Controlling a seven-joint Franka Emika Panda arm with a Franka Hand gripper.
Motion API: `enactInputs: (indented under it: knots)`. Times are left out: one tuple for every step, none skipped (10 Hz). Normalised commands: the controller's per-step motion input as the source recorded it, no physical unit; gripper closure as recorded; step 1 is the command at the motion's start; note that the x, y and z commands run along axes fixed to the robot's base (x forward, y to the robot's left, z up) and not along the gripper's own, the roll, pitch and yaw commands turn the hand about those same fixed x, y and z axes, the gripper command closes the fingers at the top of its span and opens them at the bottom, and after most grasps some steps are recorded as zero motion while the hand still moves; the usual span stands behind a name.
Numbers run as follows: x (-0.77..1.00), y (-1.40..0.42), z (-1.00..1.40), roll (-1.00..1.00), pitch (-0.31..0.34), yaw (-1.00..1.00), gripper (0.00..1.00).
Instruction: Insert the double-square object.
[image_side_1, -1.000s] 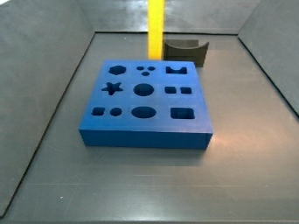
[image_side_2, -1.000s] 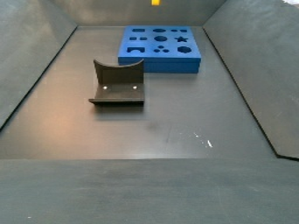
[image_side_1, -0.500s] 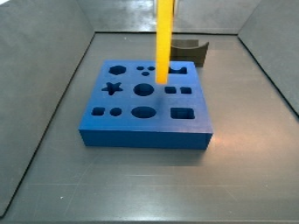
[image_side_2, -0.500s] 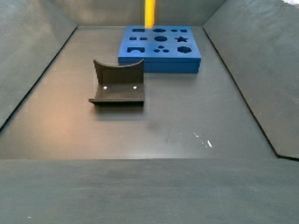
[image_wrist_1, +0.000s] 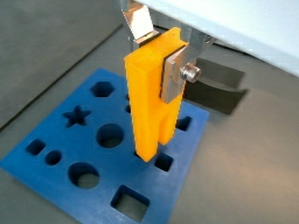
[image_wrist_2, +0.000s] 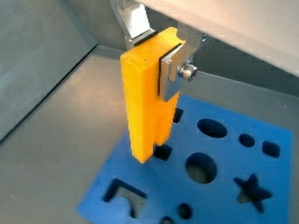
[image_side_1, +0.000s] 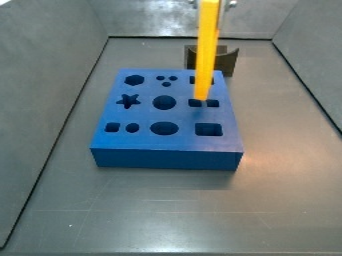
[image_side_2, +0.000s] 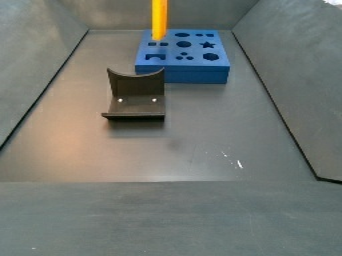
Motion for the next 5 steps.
enactInputs:
  knots:
    - [0.44,0.15,-0.01,-0.16,0.131,-0.61,1.0]
    - [0.35,0.13,-0.07,-0.13,0.151,-0.66,1.0]
    - [0.1,0.03,-0.05,-0.12,0.226,-0.76,1.0]
    - [0.0,0.0,0.0,-0.07,0.251,-0.82,1.0]
    - [0.0,0.0,0.0,-0.06,0.234,-0.87,1.0]
